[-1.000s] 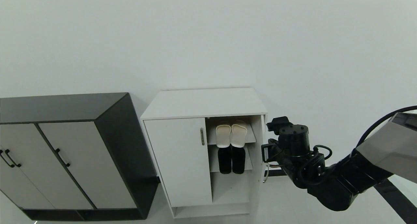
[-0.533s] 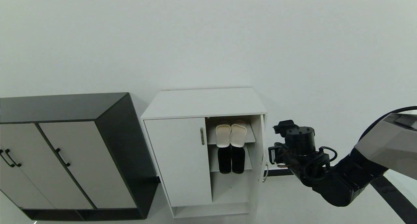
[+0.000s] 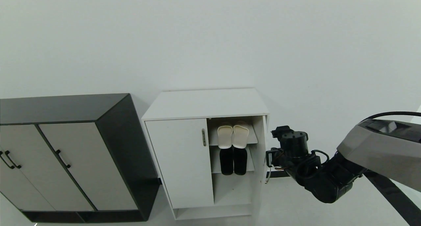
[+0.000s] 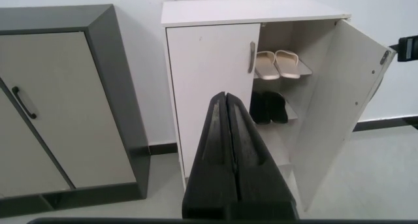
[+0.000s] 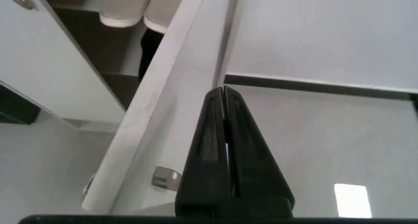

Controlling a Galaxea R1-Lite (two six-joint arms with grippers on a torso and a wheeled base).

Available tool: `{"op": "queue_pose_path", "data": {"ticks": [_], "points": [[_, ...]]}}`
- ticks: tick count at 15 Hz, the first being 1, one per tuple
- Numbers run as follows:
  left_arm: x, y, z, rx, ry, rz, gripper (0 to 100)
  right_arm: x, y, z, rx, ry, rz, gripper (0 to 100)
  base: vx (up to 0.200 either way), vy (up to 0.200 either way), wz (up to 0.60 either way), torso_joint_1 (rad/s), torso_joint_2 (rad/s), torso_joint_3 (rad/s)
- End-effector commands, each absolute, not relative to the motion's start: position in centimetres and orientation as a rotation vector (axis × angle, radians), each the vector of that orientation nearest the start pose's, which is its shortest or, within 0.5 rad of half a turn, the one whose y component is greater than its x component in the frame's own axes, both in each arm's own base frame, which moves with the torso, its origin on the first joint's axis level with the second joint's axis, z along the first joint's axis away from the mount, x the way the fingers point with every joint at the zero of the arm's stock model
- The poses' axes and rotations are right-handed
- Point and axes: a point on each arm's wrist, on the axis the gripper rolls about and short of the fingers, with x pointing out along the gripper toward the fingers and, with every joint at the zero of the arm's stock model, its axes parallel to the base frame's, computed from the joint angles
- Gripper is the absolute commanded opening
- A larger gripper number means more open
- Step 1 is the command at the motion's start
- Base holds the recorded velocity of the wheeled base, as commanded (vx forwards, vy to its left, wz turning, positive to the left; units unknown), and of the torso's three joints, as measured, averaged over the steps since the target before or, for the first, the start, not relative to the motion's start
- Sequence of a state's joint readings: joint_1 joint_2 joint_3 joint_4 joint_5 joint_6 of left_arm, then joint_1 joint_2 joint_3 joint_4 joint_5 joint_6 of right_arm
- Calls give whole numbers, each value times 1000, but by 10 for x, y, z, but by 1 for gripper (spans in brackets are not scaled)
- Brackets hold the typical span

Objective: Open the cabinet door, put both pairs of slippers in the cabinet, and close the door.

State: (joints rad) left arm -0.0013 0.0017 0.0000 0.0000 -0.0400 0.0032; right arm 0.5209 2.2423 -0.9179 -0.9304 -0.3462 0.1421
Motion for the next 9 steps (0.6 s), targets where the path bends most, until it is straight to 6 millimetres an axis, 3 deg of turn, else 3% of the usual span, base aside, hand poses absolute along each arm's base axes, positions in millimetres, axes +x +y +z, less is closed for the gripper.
{"op": "queue_pose_path", "data": {"ticks": [1,4,9], "points": [[-23,-1,76,3,1,-41,0,346,201,41,5,375,186,0,0,0,0,0,0,0],[-23,-1,76,3,1,-41,0,344,212,49,114,327,282,0,0,0,0,0,0,0],[-23,-1,76,3,1,-41,0,327,203,48,120,324,351,0,0,0,0,0,0,0]]}}
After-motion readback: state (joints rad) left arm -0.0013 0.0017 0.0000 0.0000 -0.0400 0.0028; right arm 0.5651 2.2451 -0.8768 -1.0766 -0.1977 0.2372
